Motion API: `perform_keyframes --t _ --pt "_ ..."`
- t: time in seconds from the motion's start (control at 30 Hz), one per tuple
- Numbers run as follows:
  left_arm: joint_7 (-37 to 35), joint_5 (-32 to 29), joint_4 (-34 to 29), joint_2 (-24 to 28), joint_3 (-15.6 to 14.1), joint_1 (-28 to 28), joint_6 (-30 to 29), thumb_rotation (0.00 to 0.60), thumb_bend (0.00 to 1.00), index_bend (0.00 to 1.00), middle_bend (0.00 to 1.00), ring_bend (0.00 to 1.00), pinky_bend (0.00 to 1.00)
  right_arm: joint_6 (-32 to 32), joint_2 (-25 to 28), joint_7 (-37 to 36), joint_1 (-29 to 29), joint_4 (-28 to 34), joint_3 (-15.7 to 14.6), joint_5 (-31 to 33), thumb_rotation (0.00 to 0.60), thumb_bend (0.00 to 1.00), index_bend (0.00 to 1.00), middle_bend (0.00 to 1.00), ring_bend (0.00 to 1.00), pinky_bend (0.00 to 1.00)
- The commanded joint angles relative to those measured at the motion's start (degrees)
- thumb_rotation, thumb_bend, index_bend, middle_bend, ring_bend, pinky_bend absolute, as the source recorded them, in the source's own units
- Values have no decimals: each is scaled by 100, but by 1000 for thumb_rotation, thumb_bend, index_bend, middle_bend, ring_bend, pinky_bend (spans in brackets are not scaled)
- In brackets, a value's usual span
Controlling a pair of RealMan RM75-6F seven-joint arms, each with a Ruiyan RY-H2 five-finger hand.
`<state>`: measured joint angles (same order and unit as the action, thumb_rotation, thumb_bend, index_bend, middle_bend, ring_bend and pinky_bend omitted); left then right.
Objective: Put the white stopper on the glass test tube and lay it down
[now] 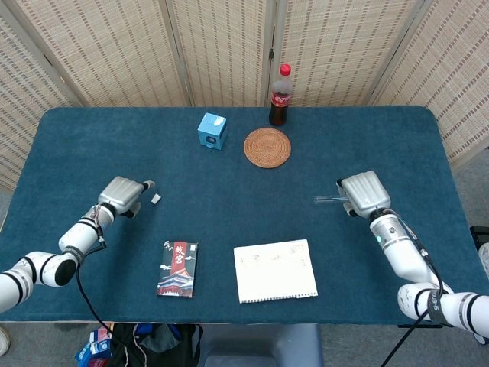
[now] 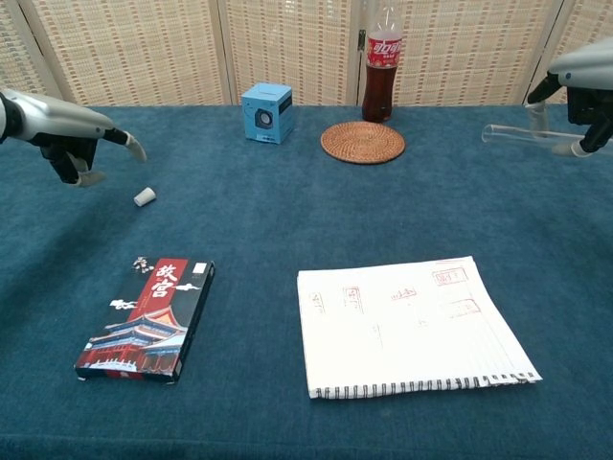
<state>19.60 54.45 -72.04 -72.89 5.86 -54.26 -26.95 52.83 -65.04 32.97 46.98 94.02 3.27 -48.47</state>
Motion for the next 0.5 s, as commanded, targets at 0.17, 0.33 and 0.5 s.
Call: perform_keyframes --t 0.17,0.33,0.5 --pt "128 -401 160 -238 -273 -199 19 600 532 140 994 1000 999 -33 -42 7 -19 -68 -13 3 600 623 798 1000 1000 1000" --pt "134 -512 263 -379 -363 -314 -5 600 532 140 994 1000 999 -59 -61 9 -40 -109 -26 30 600 623 799 1000 1000 1000" --pt "152 -640 325 -455 -454 -440 31 600 533 138 994 1000 1000 -78 -56 -1 -67 -147 -38 49 600 622 799 1000 1000 1000"
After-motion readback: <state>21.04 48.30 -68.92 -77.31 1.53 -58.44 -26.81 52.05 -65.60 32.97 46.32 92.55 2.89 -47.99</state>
